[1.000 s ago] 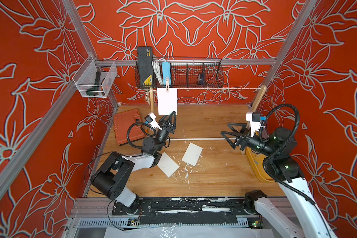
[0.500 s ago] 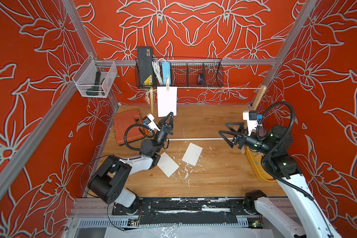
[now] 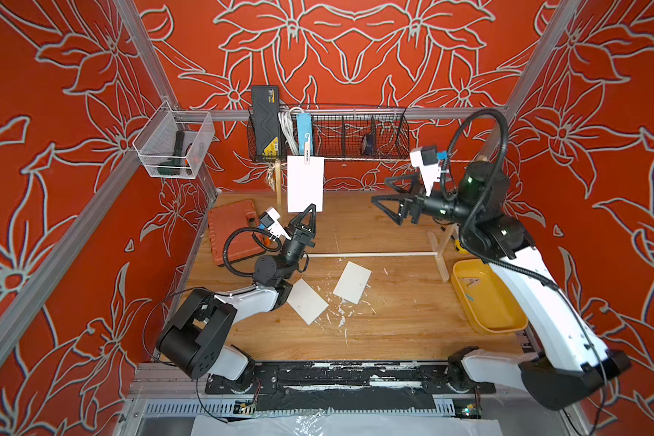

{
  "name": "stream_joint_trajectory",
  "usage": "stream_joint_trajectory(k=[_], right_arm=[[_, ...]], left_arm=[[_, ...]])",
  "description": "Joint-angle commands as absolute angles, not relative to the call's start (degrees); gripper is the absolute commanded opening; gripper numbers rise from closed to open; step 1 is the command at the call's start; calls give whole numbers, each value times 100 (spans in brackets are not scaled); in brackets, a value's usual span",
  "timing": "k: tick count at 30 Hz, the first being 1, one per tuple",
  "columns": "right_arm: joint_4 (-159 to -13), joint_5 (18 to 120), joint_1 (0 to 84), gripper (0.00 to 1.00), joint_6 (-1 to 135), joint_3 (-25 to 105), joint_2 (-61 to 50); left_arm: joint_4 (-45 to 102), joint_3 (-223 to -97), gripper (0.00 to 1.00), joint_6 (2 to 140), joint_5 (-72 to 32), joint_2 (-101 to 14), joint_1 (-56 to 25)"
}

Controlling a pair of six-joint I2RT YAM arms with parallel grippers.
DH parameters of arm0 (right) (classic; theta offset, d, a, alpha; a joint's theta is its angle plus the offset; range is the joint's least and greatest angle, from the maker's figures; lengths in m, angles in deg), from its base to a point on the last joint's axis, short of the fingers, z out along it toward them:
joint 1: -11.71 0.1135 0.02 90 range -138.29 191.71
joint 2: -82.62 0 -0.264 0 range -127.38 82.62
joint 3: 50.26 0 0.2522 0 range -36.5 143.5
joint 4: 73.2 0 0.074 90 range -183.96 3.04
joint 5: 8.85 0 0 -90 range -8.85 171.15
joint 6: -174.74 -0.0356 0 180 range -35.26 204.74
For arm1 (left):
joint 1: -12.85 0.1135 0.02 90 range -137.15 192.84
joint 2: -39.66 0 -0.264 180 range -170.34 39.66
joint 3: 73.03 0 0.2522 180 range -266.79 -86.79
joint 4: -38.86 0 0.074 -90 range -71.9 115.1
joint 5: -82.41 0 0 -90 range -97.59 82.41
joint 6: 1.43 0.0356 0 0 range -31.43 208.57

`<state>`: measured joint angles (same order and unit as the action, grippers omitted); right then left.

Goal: Remove the postcards from the strings
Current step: Remove the clamp from the clothesline.

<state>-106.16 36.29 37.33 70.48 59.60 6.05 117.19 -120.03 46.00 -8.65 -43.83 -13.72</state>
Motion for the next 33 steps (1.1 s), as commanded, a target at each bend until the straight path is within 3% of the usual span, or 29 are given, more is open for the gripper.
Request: stream_joint_trajectory(k=[1,14,33], right_arm=[[-11247,3596,3868,98,7296,7008,-98],[-12294,3134,4147,98,6826,11527,-3202],[-10470,2577,4501,93,5645,12144,-4496]], left_arm=[[12355,-11984,0,4505,-882,-4263,-1317],[12424,-12032,0,4181,-899,-4648,-1202],[12441,-12169,0,3961,-1075,-4852,-1093]])
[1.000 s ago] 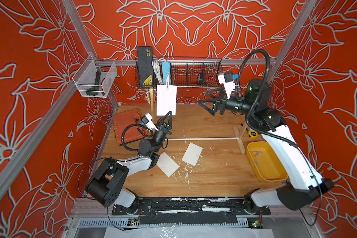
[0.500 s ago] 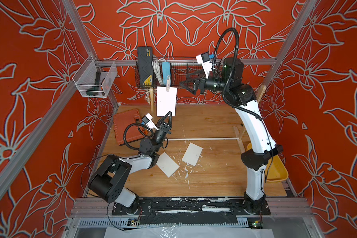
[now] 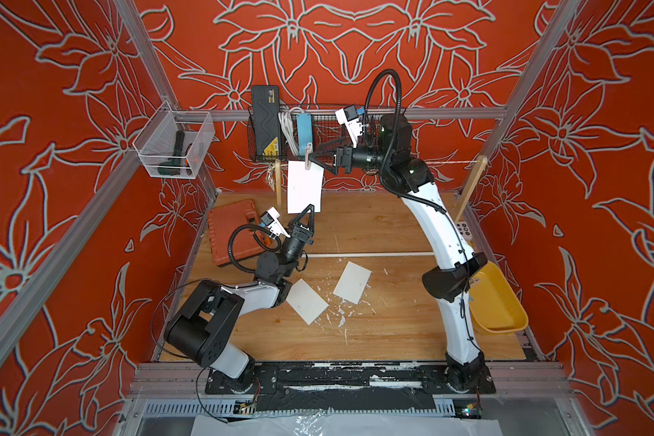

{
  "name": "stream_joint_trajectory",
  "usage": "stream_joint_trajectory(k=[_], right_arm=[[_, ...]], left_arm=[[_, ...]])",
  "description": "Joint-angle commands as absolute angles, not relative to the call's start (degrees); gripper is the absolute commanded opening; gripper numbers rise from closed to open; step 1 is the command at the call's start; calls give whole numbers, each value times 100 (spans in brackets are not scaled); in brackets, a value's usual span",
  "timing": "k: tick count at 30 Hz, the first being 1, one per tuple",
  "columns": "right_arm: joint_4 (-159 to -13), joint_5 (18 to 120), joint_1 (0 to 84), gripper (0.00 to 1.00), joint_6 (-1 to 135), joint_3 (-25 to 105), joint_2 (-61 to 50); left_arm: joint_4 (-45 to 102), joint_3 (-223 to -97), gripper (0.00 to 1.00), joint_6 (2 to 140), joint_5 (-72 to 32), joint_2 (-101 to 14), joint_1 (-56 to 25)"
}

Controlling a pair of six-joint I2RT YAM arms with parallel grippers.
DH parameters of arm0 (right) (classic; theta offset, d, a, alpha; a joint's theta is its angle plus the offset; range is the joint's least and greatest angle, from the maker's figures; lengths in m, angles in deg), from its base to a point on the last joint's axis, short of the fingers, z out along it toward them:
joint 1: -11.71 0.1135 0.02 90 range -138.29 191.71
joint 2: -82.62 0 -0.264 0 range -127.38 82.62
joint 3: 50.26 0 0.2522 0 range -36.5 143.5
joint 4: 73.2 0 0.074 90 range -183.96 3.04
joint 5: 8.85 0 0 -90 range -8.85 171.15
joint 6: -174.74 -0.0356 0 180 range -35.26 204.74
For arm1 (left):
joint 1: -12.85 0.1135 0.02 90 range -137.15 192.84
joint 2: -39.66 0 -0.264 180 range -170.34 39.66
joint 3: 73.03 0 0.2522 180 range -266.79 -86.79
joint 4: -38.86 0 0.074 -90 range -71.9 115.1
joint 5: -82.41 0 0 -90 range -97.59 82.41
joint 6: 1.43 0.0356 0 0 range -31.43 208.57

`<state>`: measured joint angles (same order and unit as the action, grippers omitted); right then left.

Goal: Remove the postcards from the strings
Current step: Remove the clamp from the clothesline.

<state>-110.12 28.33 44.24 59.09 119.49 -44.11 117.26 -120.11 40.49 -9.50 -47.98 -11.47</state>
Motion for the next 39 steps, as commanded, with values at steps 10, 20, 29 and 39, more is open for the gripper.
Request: stream_joint_trajectory(k=[10,20,29,39], right_arm=[[-10113,2463,4640,82,5448,12320,-4782],[-10084,2472,4674,69,5484,12318,-4842],[-10361,2608,4673,65,5687,12317,-4827],[-10336,2679,4662,49,5679,12318,-4831]], left_arm=[[12441,-12177,0,3891,-1118,-4866,-1064],[12459,-12173,0,3890,-1186,-4882,-1040],[12468,-12169,0,3926,-1342,-4860,-1009],[12459,-12186,0,3913,-1405,-4840,-983]])
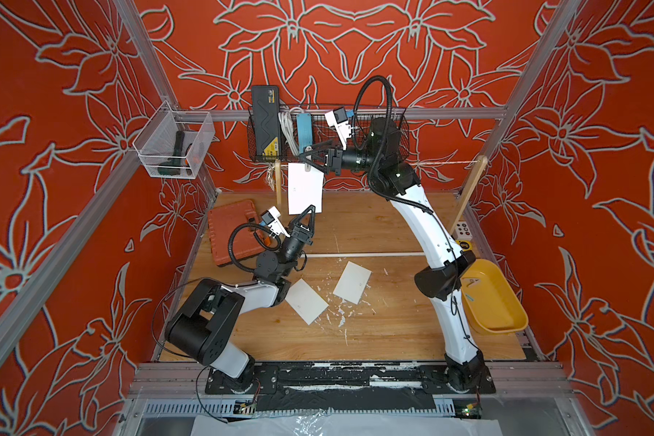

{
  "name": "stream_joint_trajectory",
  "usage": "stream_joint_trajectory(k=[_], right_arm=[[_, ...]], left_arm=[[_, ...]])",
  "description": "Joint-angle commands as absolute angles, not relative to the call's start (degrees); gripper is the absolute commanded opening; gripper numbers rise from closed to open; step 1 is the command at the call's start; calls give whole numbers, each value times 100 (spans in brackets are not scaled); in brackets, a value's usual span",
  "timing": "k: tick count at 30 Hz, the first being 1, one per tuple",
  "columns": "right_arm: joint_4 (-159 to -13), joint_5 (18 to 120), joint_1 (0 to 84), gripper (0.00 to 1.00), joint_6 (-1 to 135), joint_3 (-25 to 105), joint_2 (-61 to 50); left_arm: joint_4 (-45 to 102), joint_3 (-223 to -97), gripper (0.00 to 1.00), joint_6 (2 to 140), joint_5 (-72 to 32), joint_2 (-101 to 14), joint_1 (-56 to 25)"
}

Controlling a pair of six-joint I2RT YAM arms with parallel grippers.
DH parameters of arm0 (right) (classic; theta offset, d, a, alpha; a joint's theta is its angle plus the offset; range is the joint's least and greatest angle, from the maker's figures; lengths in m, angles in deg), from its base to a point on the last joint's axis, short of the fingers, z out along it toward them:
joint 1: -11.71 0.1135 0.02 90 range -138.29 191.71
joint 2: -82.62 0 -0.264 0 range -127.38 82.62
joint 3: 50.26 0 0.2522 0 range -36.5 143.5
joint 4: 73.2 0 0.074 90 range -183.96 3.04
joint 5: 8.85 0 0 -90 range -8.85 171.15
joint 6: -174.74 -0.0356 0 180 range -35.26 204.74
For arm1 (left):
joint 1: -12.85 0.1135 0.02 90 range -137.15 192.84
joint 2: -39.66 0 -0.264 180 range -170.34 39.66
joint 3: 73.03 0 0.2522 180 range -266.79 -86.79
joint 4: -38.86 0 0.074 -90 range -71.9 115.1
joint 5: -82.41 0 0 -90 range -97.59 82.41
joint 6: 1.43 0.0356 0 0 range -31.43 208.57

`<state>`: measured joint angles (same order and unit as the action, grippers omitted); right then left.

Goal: Remove the postcards from the strings
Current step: Remove the clamp from the clothesline.

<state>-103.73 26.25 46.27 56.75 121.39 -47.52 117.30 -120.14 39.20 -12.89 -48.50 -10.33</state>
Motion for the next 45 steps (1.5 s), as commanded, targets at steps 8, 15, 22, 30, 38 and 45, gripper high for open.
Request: stream_joint_trajectory(k=[8,15,22,30,38,45], right_arm=[[-10269,2742,4660,41,5626,12326,-4826],[-10294,2780,4660,35,5652,12324,-4816],[-10304,2827,4662,32,5679,12326,-4814],[-10361,2944,4660,29,5775,12320,-4745],[-10350,3142,4640,30,5832,12303,-4650],[-10303,3354,4625,30,5809,12268,-4592]], left_arm=[[12459,-12178,0,3882,-1433,-4818,-974],[12459,-12192,0,3839,-1421,-4836,-965],[12459,-12204,0,3786,-1413,-4875,-965],[12468,-12145,0,3759,-1451,-4883,-965],[12465,-12064,0,3750,-1497,-4864,-961],[12476,-11993,0,3706,-1533,-4860,-965]])
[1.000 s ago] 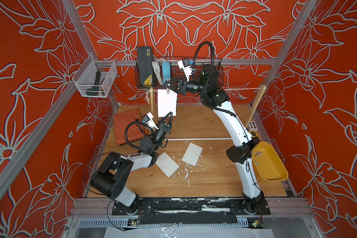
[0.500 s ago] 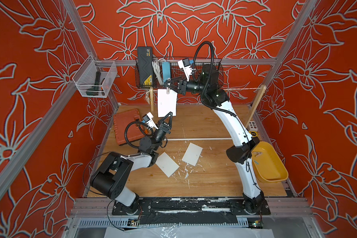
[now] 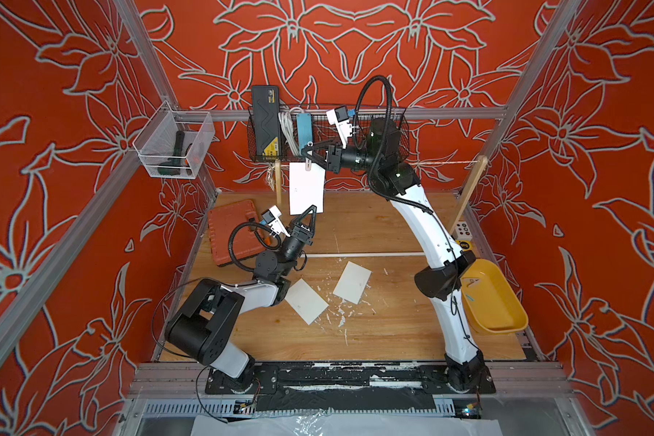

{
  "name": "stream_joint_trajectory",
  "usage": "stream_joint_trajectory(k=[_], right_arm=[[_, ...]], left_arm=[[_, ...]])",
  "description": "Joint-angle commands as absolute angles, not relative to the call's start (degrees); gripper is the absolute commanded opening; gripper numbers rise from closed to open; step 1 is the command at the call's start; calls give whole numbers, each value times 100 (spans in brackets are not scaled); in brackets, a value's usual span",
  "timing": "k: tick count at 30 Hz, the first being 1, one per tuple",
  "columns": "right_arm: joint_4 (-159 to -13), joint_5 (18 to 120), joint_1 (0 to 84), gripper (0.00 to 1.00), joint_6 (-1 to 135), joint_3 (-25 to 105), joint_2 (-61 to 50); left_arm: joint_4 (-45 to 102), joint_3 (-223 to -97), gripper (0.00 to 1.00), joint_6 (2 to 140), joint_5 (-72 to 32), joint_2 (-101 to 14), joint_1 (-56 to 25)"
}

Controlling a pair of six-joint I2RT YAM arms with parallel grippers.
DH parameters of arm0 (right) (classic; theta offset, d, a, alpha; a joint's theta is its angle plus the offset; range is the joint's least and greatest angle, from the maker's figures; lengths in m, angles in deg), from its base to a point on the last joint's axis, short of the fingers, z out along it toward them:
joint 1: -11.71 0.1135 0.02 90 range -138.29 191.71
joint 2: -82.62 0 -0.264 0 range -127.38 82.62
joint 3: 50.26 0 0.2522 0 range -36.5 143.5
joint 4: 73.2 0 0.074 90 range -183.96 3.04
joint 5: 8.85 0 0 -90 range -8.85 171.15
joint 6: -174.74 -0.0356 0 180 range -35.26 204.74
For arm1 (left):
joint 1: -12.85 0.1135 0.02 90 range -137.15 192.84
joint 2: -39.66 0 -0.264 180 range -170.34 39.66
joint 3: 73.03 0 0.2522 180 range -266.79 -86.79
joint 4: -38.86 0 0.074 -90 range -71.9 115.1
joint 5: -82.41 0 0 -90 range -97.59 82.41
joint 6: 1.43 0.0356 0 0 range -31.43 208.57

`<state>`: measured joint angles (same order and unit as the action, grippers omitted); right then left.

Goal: Remove the postcards from the strings
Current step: Remove the clamp from the clothesline.

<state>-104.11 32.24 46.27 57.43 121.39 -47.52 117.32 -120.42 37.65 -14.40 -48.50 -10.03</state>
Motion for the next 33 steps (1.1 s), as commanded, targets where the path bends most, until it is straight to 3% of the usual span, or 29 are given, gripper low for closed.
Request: stream_joint_trajectory(k=[1,33], right_arm=[[-10304,3381,4627,30,5811,12267,-4588],[-10250,3483,4607,29,5837,12188,-4458]], left_arm=[[12484,-11984,0,3705,-1549,-4859,-965],[12403,-11287,0,3566,-1902,-4541,-965]])
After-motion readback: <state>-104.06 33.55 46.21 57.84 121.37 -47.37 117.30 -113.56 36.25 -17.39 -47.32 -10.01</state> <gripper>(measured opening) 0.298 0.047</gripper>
